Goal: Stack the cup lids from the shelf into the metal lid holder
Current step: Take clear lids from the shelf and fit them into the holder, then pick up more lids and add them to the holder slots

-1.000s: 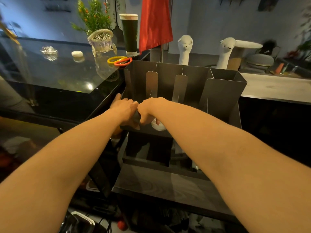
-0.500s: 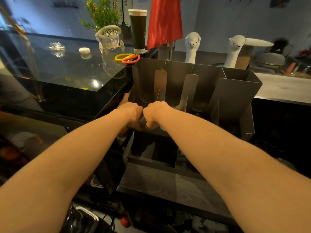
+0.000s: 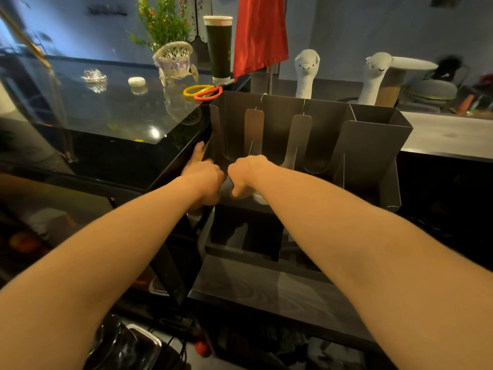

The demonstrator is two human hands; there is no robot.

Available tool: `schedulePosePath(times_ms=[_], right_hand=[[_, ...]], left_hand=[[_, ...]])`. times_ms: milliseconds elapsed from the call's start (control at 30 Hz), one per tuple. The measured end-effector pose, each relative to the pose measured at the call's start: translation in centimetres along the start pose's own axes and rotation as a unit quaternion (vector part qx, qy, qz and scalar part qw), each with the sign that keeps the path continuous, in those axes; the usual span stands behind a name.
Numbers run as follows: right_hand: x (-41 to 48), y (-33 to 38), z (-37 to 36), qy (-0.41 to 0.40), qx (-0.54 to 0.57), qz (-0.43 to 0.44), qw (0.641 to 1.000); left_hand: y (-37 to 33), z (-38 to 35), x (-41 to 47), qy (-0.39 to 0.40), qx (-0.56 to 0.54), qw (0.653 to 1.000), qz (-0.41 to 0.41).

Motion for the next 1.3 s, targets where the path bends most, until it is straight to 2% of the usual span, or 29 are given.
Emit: schedulePosePath(times_ms=[133, 233, 367, 500, 800, 1033, 1200, 1300], right_hand=[[-1.6, -0.3, 1.5, -0.072, 0.013, -0.005, 0.997], [-3.7, -0.8, 2.3, -0.140, 0.036, -0.004, 0.990], [-8.1, -1.6, 2.2, -0.226, 0.090, -0.026, 0.970], [-12.9, -2.8, -0.5, -0.265, 0.159, -0.075, 0.948], [-23.4, -9.5, -13.5, -0.179, 0.204, -0.252, 0.929], [-31.0, -15.7, -22.9, -0.091, 0.228, -0.352, 0.903], [-35.4, -20.6, -29.7, -0.031, 0.261, -0.405, 0.876], [-37.4, -23.4, -33.2, -0.029, 0.278, -0.438, 0.854]], left_hand=[[0.3, 2.3, -2.5, -0.113, 0.012, 0.994, -0.008], [0.2, 3.7, -4.3, -0.169, 0.003, 0.986, -0.007], [-1.0, 5.4, -6.1, -0.183, -0.124, 0.975, -0.013], [-4.9, 6.2, -6.2, -0.159, -0.201, 0.966, -0.031], [-20.8, 8.2, -6.6, -0.059, -0.247, 0.953, -0.168], [-34.2, 10.1, -5.3, -0.029, -0.202, 0.938, -0.280], [-41.8, 10.7, -3.0, 0.001, -0.157, 0.941, -0.301], [-44.2, 10.0, -0.9, 0.022, -0.152, 0.947, -0.284]])
Point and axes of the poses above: each hand's wrist, its own x-axis towards the middle knuckle, its own z-axis out of the back of the hand, y = z × x, the point moved 9 cm from there along x, towards the middle knuckle, and after that the axes turned 2 degrees about x, right-handed, at the moved point
